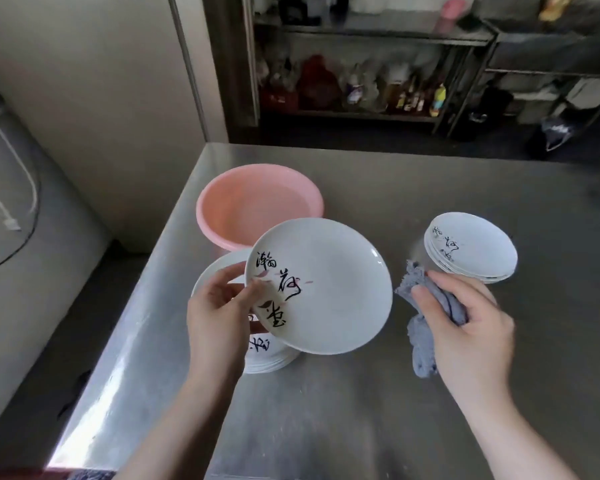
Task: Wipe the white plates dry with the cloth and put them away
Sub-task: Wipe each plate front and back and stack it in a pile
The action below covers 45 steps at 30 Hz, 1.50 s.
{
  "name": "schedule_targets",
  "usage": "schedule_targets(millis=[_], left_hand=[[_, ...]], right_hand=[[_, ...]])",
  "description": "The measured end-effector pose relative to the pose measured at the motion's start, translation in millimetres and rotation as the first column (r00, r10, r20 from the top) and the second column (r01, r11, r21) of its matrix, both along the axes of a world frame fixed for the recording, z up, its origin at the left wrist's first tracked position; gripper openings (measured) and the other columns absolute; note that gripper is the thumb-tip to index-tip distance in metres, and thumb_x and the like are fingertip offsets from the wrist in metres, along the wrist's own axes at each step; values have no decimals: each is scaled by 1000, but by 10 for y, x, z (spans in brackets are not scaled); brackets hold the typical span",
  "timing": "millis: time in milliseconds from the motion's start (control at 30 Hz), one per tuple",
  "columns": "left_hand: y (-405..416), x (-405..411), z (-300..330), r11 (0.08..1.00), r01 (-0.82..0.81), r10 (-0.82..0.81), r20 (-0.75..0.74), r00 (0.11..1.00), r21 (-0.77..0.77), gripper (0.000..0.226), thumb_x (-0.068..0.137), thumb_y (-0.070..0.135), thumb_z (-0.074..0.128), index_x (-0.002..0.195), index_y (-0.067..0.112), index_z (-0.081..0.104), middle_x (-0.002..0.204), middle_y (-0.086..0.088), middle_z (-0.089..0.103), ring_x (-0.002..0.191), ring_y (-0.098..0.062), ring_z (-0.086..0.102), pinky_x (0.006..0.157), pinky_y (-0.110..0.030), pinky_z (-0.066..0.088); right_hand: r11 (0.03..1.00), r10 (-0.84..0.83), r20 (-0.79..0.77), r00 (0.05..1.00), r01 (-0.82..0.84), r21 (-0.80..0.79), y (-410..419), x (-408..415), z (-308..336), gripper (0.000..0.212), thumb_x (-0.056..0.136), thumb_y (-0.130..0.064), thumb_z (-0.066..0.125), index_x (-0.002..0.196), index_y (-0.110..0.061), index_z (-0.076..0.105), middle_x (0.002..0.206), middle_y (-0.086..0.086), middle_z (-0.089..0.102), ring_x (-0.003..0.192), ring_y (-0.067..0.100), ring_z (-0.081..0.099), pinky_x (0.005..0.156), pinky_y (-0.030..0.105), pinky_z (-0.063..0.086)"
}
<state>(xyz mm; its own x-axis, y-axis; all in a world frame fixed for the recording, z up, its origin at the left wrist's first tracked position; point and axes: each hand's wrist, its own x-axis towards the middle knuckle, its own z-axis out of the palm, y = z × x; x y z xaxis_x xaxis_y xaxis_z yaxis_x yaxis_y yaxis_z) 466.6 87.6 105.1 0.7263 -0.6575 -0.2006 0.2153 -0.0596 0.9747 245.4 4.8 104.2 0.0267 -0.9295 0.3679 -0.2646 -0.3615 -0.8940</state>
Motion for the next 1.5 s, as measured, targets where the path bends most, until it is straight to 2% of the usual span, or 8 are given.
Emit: schedule_targets(millis=[300,500,700,833,1067,1200,1367,1500], left_hand=[[-512,-1391,-339,982,187,-182,-101,978,41,20,83,0,67,89,17,74,78,-5,75,56,-15,67,43,-26,50],[-885,-2462,-839,984,125,-101,-185,978,124,21,83,-2,67,93,16,72,68,-6,71,50,-13,62,42,-27,49],[-1058,-3186,-1219,971,56,-2,-231,973,230,19,86,-3,65,93,13,68,63,-2,70,47,-13,63,39,-26,48],[-1067,-3400,-1325,961,59,5,-229,973,270,18,86,0,67,93,17,68,69,-6,72,52,-16,66,41,-28,50],[-1036,-3376,-1428,907,107,-72,-101,992,408,19,85,7,68,91,25,70,74,-4,74,69,-30,69,60,-44,57],[-1083,-3203,-1391,828,209,-268,40,963,520,13,86,17,70,86,29,68,72,2,73,62,-25,71,59,-48,60],[-1229,-3047,-1328,775,161,-434,329,839,611,17,81,24,73,96,28,68,77,13,68,68,-12,68,64,-24,51],[-1348,-3068,-1365,760,178,-458,321,829,625,21,80,15,74,98,25,73,69,19,60,65,-1,59,55,-11,38]], right_hand=[[983,-180,-31,983,180,-30,-396,-1371,-261,25,81,-7,73,97,-25,69,98,-13,66,89,-6,62,80,4,41],[996,-71,-32,997,72,60,-845,-2281,-495,40,79,1,73,86,-38,68,92,-16,65,87,-4,62,73,2,41],[984,32,-112,993,-12,177,-1157,-2955,-729,36,80,-4,74,86,-39,69,93,-18,64,89,6,64,76,14,48],[971,102,-166,981,-62,233,-1217,-3115,-915,28,80,-4,74,89,-30,71,92,-17,65,88,0,63,75,7,44],[938,215,-239,947,-132,321,-1210,-3055,-1081,32,78,3,69,99,-21,71,99,-15,63,92,2,62,79,9,43],[929,299,-389,871,-172,328,-1271,-2890,-1137,30,73,5,64,93,-17,68,97,-9,63,93,14,63,81,27,49],[941,329,-641,694,-184,284,-1201,-2838,-1291,20,78,-9,70,96,-17,71,103,-5,64,100,20,59,77,32,49],[953,260,-671,695,-73,294,-1289,-2703,-1368,30,84,-12,63,112,-23,67,114,-4,65,105,23,58,80,30,45]])
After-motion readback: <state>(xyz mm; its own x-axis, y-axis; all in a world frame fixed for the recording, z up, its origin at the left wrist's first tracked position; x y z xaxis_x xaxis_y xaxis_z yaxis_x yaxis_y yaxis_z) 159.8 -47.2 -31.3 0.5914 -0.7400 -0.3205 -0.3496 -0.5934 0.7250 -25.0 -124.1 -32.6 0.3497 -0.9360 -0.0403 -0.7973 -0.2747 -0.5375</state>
